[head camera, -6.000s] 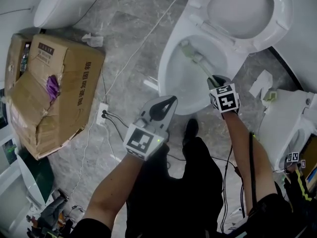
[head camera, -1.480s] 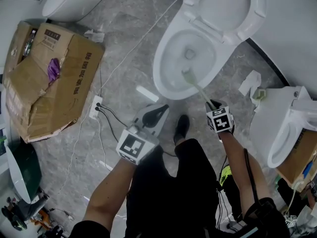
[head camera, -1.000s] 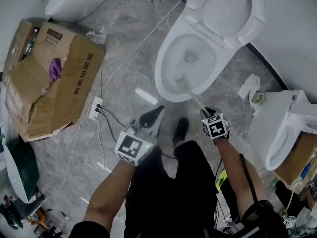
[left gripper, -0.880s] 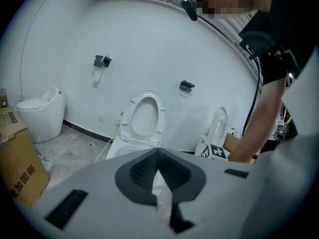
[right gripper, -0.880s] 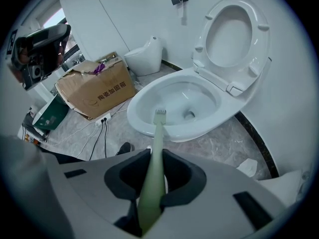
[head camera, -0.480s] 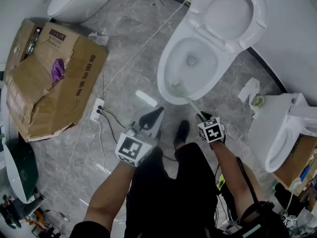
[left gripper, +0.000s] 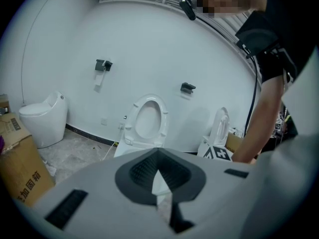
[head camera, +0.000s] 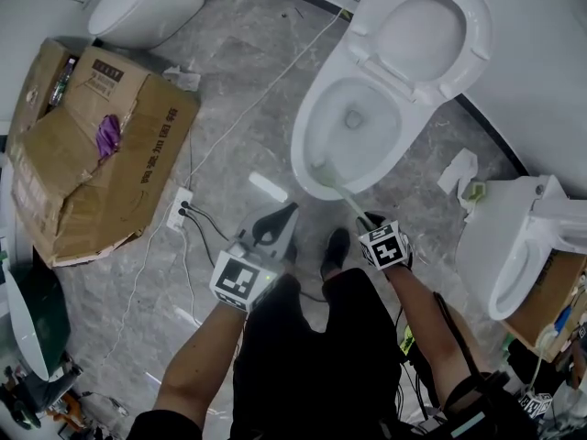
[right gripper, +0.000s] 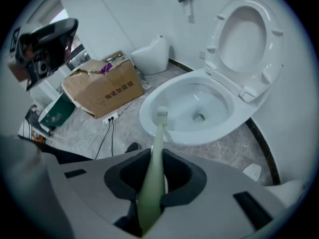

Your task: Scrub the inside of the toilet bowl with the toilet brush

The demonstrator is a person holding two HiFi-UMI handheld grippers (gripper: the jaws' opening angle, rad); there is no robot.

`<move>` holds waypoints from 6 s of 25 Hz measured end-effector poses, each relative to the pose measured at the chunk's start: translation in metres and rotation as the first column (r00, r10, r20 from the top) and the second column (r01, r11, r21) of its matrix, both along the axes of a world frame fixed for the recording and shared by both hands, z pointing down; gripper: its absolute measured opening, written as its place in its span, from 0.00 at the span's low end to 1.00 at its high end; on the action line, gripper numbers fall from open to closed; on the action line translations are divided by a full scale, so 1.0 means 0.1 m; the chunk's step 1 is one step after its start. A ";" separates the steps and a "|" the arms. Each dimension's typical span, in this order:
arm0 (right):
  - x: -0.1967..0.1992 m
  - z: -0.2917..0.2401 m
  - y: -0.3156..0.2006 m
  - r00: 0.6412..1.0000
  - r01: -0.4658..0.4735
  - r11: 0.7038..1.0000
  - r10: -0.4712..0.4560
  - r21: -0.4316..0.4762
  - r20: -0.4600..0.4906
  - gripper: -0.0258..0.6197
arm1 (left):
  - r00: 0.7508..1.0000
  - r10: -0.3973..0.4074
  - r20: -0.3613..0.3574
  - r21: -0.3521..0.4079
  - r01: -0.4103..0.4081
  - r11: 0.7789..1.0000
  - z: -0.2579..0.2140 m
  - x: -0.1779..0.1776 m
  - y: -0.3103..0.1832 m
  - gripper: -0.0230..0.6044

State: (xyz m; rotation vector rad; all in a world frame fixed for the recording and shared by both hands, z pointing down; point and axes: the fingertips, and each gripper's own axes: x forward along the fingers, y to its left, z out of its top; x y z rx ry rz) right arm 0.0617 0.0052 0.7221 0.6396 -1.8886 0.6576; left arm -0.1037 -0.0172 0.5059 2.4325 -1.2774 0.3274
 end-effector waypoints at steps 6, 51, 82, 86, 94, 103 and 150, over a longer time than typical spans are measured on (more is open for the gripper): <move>-0.01 -0.02 -0.03 1.000 0.000 1.000 0.000 -0.002 0.005 0.17 | 0.999 -0.010 -0.046 -0.011 0.009 1.000 -0.08 0.00 -0.04 0.04; 0.36 -2.26 -0.63 0.963 -0.227 0.957 0.193 0.182 0.187 0.17 | 0.990 0.140 0.025 0.135 -0.142 0.981 -1.73 0.53 -0.40 0.04; 0.01 0.41 -1.30 0.962 -0.272 0.961 0.273 0.039 -0.007 0.17 | 0.997 0.072 0.026 -0.022 -0.072 0.997 0.21 0.11 -0.85 0.04; -0.02 0.59 -1.48 0.953 -0.301 0.953 0.301 0.043 -0.013 0.17 | 0.997 0.073 0.023 -0.023 -0.072 0.997 0.35 0.08 -0.94 0.04; -0.03 0.70 -1.80 0.956 -0.288 0.955 0.292 0.069 -0.044 0.17 | 0.997 0.075 0.008 -0.010 -0.075 0.997 0.50 0.06 -1.12 0.04; 0.08 0.82 -2.16 0.946 -0.311 0.945 0.318 0.105 -0.064 0.17 | 0.996 0.091 0.006 -0.002 -0.091 0.996 0.59 0.02 -1.20 0.04; 0.11 -0.18 -1.37 0.956 -0.294 0.955 0.292 -0.032 -0.040 0.17 | 0.996 0.082 0.021 -0.007 -0.082 0.997 -0.41 0.15 -0.74 0.04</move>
